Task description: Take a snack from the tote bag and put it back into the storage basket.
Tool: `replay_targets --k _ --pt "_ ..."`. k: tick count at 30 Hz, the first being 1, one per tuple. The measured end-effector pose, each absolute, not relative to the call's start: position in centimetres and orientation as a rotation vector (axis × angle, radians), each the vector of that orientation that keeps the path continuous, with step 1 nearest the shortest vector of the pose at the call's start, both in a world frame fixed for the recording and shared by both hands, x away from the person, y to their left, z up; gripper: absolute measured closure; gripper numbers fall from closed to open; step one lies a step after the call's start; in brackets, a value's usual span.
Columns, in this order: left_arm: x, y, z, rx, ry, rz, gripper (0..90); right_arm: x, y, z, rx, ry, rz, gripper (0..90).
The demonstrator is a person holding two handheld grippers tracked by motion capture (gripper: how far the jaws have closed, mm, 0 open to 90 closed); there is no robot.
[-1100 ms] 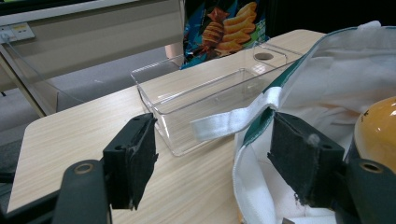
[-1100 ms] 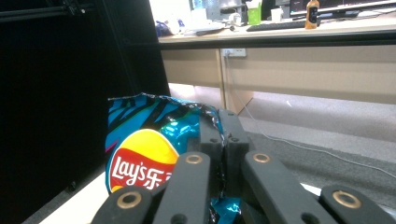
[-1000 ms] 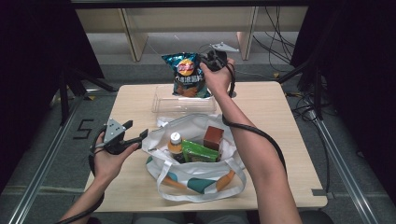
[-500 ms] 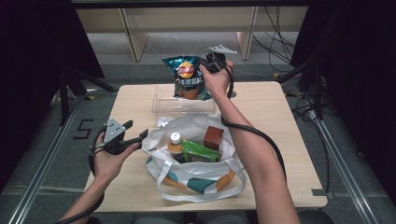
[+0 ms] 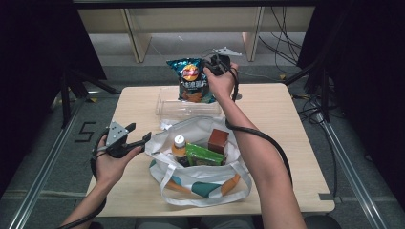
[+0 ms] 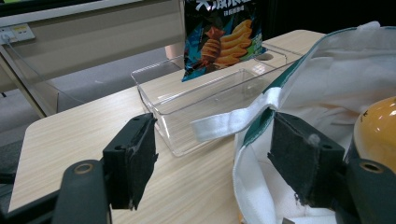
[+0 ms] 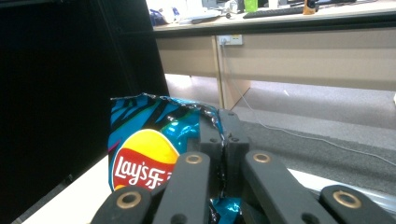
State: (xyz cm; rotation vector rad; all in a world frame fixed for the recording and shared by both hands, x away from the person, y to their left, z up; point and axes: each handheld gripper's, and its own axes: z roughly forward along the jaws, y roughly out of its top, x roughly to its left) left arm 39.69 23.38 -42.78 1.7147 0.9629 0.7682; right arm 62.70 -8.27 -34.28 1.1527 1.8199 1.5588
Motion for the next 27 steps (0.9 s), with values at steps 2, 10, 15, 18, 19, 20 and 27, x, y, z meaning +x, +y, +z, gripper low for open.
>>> replay_targets --k 2,10,15,18,19,20,27 --pt "39.7 23.4 -42.8 1.723 0.957 0.772 30.7 62.8 -8.3 -34.4 1.157 1.821 1.556 90.0" --pt "39.7 23.4 -42.8 1.714 0.956 0.772 30.6 62.9 -8.1 -34.9 1.177 1.822 1.552 90.0" --pt "39.7 23.4 -42.8 1.712 0.957 0.77 30.5 62.8 -7.9 -35.1 1.217 1.824 1.558 89.9" --pt "39.7 23.3 -42.8 1.712 0.956 0.769 30.6 62.9 -7.9 -35.1 1.204 1.827 1.552 89.9" --pt "39.7 23.3 -42.8 1.712 0.956 0.768 30.6 63.0 -7.9 -35.2 1.19 1.825 1.549 89.9" --pt "39.7 23.3 -42.8 1.712 0.956 0.768 30.5 63.0 -8.0 -35.2 1.18 1.829 1.543 89.9" --pt "39.7 23.3 -42.8 1.713 0.954 0.77 30.5 63.1 -7.9 -35.5 1.181 1.837 1.538 89.9"
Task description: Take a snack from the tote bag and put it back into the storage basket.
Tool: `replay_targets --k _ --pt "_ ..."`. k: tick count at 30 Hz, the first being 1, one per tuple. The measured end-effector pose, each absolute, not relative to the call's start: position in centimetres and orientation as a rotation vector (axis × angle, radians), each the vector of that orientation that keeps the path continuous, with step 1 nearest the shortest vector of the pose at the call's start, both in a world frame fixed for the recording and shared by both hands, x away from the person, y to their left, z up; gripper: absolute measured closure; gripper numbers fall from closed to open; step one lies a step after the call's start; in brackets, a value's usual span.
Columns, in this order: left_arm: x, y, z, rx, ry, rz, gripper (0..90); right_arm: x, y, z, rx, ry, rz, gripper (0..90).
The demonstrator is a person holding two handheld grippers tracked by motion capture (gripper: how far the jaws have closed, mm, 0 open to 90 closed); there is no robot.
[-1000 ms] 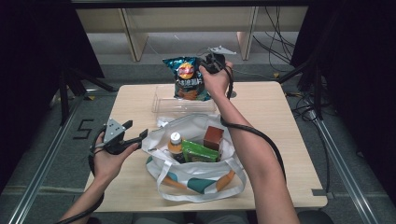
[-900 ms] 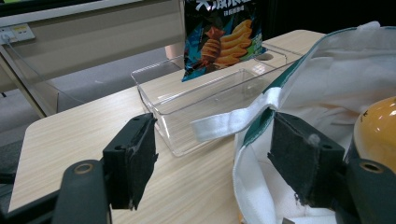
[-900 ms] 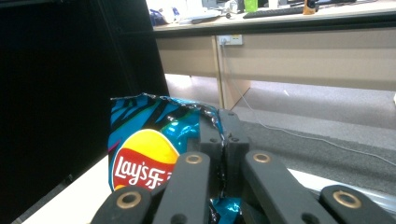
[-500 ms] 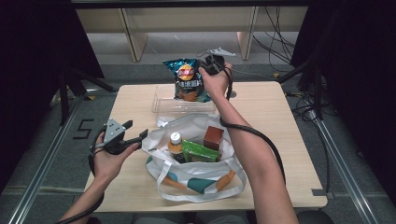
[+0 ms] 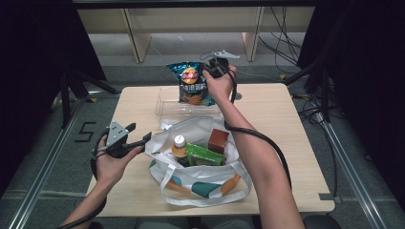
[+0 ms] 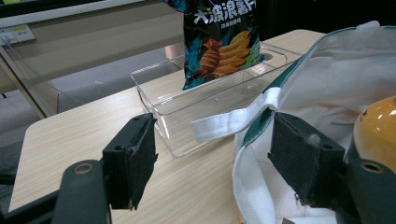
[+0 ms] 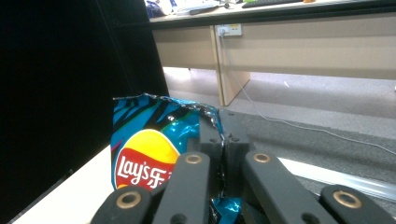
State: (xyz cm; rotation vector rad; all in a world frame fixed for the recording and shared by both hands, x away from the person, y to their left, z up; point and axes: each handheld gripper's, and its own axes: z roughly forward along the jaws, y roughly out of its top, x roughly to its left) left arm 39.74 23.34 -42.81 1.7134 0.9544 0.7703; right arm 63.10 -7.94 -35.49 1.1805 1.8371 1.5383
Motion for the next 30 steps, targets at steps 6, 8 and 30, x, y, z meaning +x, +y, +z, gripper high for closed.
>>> replay_targets --k 6,8,30 --pt "39.7 23.3 -42.8 1.713 0.953 0.771 30.5 63.2 -8.0 -36.0 1.203 1.841 1.525 89.8" --pt "39.7 23.3 -42.8 1.715 0.953 0.77 30.5 63.1 -7.9 -36.1 1.237 1.836 1.527 89.8" --pt "39.8 23.2 -42.8 1.717 0.949 0.771 30.4 63.7 -8.3 -37.0 1.236 1.852 1.508 89.1"
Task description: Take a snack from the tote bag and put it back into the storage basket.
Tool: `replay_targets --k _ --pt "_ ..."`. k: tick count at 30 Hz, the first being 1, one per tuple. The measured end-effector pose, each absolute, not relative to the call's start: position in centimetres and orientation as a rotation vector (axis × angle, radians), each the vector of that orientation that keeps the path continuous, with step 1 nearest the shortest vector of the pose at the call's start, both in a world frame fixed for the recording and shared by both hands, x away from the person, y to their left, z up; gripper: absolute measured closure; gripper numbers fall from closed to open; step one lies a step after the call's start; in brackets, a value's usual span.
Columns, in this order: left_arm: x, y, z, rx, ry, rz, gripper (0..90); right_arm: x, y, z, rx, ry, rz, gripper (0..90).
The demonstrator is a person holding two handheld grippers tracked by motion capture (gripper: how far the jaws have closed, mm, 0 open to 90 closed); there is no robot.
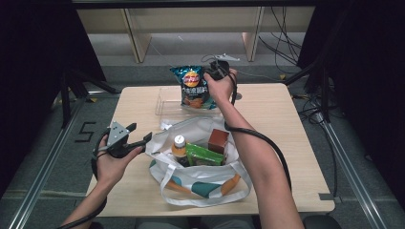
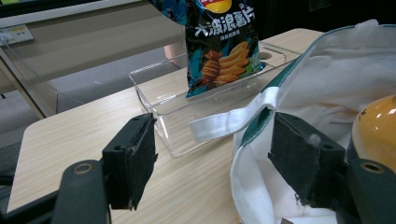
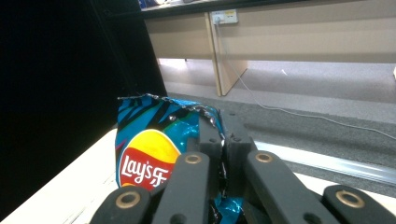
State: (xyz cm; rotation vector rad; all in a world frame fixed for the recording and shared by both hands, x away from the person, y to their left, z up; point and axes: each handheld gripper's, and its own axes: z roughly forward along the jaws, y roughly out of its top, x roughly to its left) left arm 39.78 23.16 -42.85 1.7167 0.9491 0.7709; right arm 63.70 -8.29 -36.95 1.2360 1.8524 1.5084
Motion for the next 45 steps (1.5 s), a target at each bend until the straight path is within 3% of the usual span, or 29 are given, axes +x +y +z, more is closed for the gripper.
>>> replay_targets --k 45 --pt "39.79 23.19 -42.89 1.716 0.951 0.769 30.3 64.25 -8.78 -37.48 1.281 1.831 1.483 88.6"
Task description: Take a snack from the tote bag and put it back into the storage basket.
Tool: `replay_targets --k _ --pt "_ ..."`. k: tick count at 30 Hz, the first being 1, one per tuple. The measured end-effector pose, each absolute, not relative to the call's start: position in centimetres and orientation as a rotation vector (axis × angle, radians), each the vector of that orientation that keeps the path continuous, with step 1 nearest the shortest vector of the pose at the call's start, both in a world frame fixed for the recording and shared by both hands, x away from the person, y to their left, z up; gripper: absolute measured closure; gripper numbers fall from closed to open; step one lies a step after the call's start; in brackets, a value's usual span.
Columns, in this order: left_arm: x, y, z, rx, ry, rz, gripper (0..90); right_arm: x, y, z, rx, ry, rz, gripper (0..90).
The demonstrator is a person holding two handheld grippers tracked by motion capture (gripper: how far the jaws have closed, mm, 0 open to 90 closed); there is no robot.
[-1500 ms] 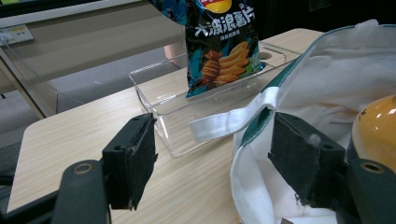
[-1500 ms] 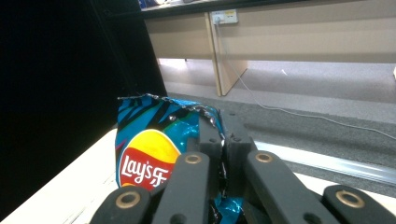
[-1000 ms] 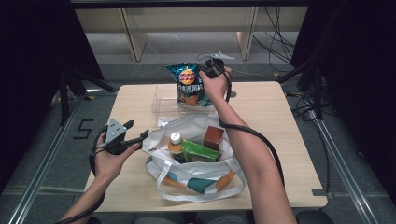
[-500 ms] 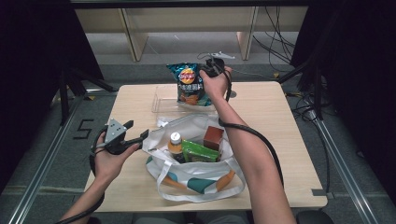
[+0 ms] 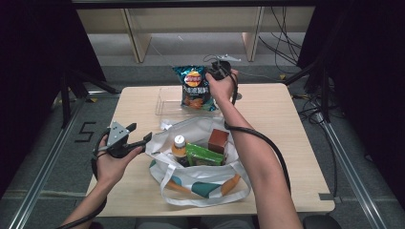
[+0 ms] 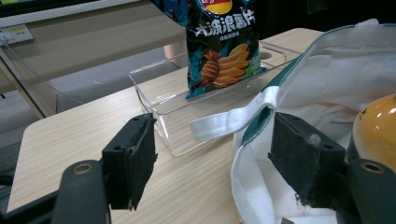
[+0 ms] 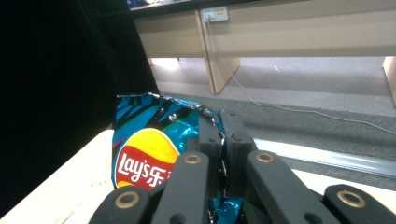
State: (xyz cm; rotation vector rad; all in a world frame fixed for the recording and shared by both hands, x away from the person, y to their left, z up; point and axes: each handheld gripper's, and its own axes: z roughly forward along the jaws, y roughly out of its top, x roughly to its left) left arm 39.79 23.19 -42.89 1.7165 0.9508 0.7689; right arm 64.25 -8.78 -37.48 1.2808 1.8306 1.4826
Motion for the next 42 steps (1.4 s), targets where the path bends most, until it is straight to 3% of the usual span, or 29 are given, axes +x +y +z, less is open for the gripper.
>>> replay_targets --k 22,28,29,33,42 --pt "39.8 23.0 -43.0 1.724 0.946 0.768 30.2 63.9 -10.8 -38.1 1.272 1.849 1.369 79.7" --pt "39.8 23.0 -42.9 1.711 0.949 0.767 30.0 63.8 -11.0 -38.0 1.288 1.838 1.361 71.0" --pt "39.7 23.1 -42.9 1.711 0.947 0.771 29.9 63.7 -11.2 -37.9 1.296 1.833 1.365 64.4" --pt "39.7 23.0 -42.9 1.713 0.948 0.769 29.9 63.4 -11.5 -37.6 1.313 1.818 1.374 55.2" --pt "39.6 23.0 -42.8 1.705 0.953 0.77 29.7 62.1 -12.6 -36.4 1.264 1.805 1.392 48.4"
